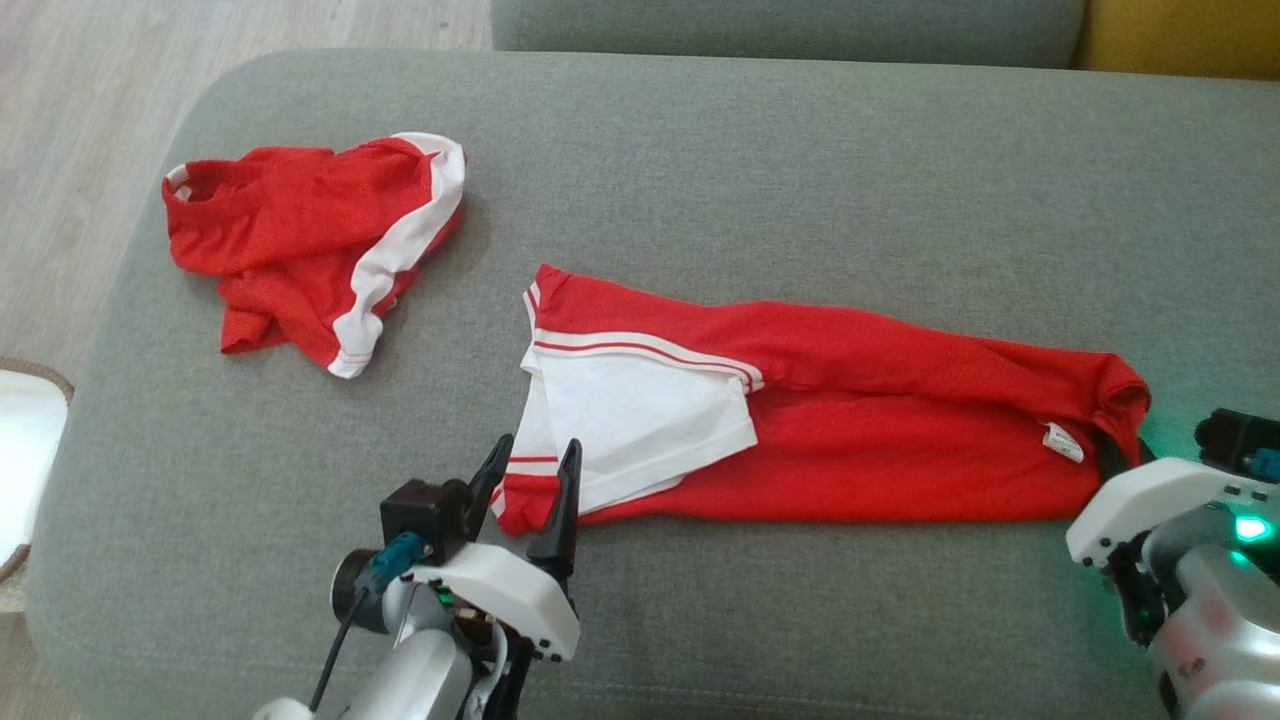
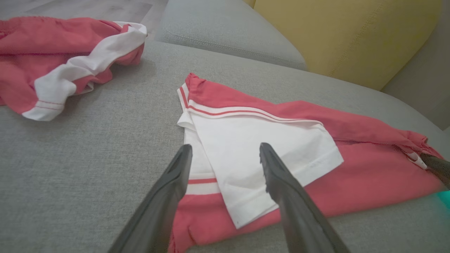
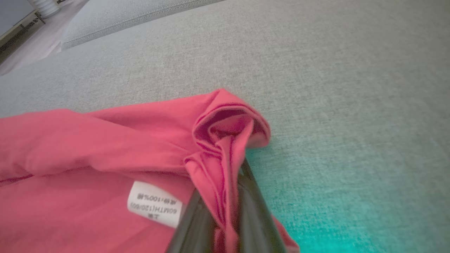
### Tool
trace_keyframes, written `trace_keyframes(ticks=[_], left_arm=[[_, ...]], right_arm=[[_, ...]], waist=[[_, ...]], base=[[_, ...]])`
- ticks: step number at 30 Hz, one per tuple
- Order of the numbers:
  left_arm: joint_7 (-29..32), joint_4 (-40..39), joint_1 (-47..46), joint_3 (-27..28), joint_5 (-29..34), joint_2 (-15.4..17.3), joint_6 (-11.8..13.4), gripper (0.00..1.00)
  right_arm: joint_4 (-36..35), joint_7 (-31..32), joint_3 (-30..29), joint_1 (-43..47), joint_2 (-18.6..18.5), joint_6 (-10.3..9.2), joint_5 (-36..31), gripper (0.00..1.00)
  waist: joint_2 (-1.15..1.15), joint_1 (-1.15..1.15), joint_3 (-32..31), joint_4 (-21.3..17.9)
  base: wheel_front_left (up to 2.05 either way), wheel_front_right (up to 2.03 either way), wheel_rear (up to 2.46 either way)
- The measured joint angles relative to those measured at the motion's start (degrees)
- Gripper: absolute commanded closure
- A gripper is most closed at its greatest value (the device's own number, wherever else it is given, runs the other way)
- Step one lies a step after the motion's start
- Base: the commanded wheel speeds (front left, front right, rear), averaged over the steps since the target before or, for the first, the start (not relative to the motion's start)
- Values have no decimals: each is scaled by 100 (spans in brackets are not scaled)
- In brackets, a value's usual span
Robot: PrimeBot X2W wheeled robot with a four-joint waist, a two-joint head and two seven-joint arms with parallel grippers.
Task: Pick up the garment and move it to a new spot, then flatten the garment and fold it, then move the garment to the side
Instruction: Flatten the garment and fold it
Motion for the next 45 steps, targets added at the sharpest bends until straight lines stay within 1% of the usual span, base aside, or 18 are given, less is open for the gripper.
trace_keyframes(ticks=[4, 6, 8, 10, 12, 14, 17, 18, 21, 25, 29, 35, 36, 37, 40, 45], left_arm=[[0, -7, -1, -11, 0, -1, 1, 0], [0, -7, -1, -44, -2, -1, 1, 0], [0, -2, -4, -137, -56, 0, -8, 0], [0, 7, -13, -254, -111, -1, -14, 0], [0, 44, -44, -358, -127, -1, -14, 0], [0, 75, -73, -448, -179, 0, -12, 0], [0, 94, -94, -573, -250, -1, -7, 0], [0, 94, -94, -573, -250, -1, -7, 0], [0, 132, -92, -658, -302, 1, -5, 0], [0, 181, -91, -731, -302, 3, -3, 0], [0, 180, -93, -811, -308, 7, 2, 0], [0, 197, -92, -916, -353, 10, 43, 0], [0, 203, -90, -924, -355, 11, 44, 0], [0, 210, -88, -924, -388, 10, 45, 0], [0, 243, -82, -913, -455, 13, 92, 0], [0, 229, -64, -740, -380, 10, 218, 0]], right_arm=[[34, -135, -92, -15, -126, 1, 29, 100], [37, -160, -229, -38, -261, 1, 25, 100], [11, -188, -307, -95, -450, 1, -134, 100], [-276, -204, -493, -111, -542, 1, -223, 100], [-682, -205, -533, -107, -466, 0, -318, 100], [-1063, -210, -485, -85, -207, 0, -242, 100], [-1656, -191, 26, 118, 245, 0, 75, 100], [-1656, -191, 26, 118, 245, 0, 75, 100], [-2365, 86, 688, 405, 435, 0, 434, 100], [-3104, 387, 1256, 555, 433, 0, 833, 100], [-3373, 508, 1570, 559, 467, 0, 920, 100], [-3311, 563, 1913, 463, 712, 0, 921, 100], [-3262, 556, 1923, 419, 756, 0, 910, 55], [-3197, 554, 1935, 367, 795, 0, 907, 0], [-3056, 332, 1938, 250, 879, 0, 827, 0], [-2780, -75, 1589, 224, 918, 0, 642, 0]], waist=[[0, 0, -25, -69], [0, 0, -40, -106], [0, 0, -50, -134], [0, 0, -63, -147], [0, 0, -86, -157], [0, 0, -121, -155], [0, 0, -177, -109], [0, 0, -177, -109], [0, 0, -208, -11], [0, 0, -224, 210], [0, 0, -221, 509], [0, 0, -211, 977], [0, 0, -211, 1040], [0, 0, -212, 1093], [0, 0, -239, 1161], [0, 0, -319, 953]], base=[[0, 0, 0], [0, 0, 0], [0, 0, 0], [0, 0, 0], [0, 0, 0], [0, 0, 0], [0, 0, 0], [0, 0, 0], [0, 0, 0], [0, 0, 0], [0, 0, 0], [0, 0, 0], [0, 0, 0], [0, 0, 0], [0, 0, 0], [0, 0, 0]])
